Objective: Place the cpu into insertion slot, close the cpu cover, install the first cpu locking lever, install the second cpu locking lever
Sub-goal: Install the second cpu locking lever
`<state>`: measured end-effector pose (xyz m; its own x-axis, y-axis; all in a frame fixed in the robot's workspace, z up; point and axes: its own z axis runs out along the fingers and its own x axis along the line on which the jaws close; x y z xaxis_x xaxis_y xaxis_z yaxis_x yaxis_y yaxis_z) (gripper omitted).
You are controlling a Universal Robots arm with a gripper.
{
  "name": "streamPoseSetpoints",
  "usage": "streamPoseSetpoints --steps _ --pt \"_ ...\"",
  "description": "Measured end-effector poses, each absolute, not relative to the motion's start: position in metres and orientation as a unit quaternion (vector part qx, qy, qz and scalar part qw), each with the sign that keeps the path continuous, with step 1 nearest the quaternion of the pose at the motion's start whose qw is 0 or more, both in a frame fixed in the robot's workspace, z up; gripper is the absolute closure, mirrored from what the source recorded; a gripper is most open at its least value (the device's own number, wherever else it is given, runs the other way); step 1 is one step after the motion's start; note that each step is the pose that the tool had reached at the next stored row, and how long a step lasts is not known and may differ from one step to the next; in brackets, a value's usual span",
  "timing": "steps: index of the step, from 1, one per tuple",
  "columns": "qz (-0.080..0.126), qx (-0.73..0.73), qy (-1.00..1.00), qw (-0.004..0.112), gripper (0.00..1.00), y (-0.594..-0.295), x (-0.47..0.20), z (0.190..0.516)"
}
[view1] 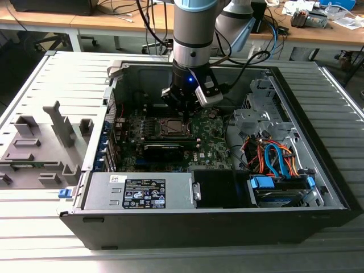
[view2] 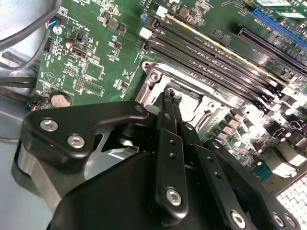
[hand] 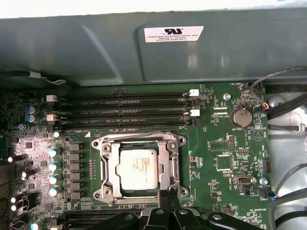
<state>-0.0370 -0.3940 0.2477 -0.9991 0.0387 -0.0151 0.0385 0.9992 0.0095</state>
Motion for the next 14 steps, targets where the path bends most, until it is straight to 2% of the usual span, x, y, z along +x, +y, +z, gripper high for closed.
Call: streamPoseSetpoints --steps 14 --pt "0.005 0.019 1.000 0.008 0.89 -0.3972 -0.0370 0.2477"
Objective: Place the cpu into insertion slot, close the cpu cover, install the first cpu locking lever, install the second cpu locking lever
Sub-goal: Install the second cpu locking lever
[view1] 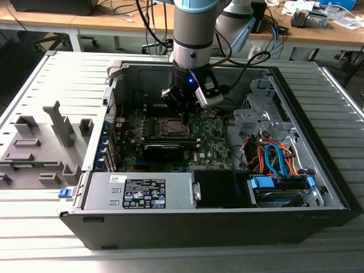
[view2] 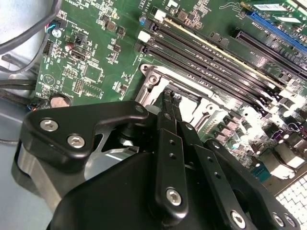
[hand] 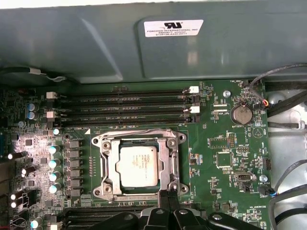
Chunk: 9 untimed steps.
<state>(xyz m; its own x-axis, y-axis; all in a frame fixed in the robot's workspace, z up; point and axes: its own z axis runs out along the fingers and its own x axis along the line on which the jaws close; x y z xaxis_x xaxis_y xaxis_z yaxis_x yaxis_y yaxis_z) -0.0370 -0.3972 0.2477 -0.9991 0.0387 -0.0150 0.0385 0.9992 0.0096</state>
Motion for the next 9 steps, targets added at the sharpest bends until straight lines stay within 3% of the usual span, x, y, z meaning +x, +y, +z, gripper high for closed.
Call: streamPoseSetpoints --steps 9 --pt "0.005 0.019 1.000 0.008 0.89 -0.3995 -0.0370 0.2477"
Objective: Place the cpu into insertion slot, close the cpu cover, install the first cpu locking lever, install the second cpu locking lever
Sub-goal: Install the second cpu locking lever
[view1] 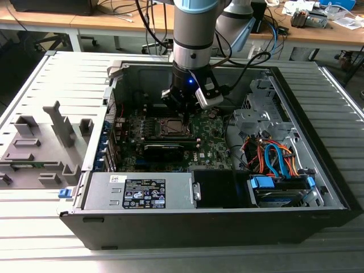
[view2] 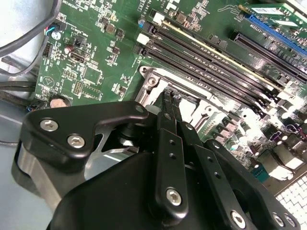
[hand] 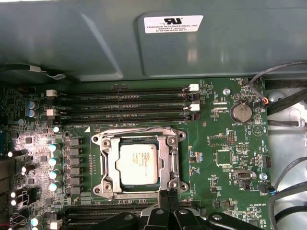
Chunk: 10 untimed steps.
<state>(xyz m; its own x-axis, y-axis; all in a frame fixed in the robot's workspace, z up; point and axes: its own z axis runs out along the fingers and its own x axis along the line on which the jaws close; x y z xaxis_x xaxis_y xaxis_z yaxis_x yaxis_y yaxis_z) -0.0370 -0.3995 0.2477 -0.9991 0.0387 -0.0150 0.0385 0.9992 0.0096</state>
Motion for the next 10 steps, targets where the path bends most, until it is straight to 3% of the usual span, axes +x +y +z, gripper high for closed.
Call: streamPoseSetpoints --steps 10 --pt "0.005 0.019 1.000 0.008 0.89 -0.4019 -0.0370 0.2477"
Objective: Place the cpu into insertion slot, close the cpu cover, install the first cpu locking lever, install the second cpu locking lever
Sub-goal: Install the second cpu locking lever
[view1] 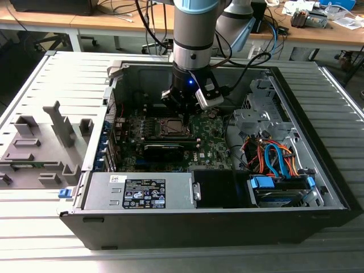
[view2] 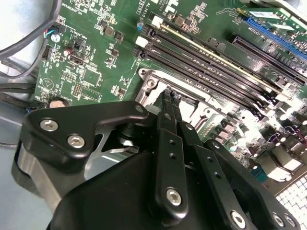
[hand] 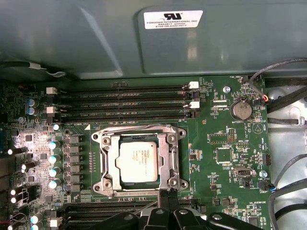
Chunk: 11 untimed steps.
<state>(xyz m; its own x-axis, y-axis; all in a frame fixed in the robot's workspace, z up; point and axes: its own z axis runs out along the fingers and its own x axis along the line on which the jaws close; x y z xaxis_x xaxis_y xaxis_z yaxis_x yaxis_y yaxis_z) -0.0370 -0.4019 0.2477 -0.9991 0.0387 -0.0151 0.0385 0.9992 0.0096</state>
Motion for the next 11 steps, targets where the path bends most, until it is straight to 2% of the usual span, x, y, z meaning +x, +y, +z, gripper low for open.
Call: streamPoseSetpoints --steps 11 --pt "0.005 0.019 1.000 0.008 0.89 -0.4047 -0.0370 0.2477"
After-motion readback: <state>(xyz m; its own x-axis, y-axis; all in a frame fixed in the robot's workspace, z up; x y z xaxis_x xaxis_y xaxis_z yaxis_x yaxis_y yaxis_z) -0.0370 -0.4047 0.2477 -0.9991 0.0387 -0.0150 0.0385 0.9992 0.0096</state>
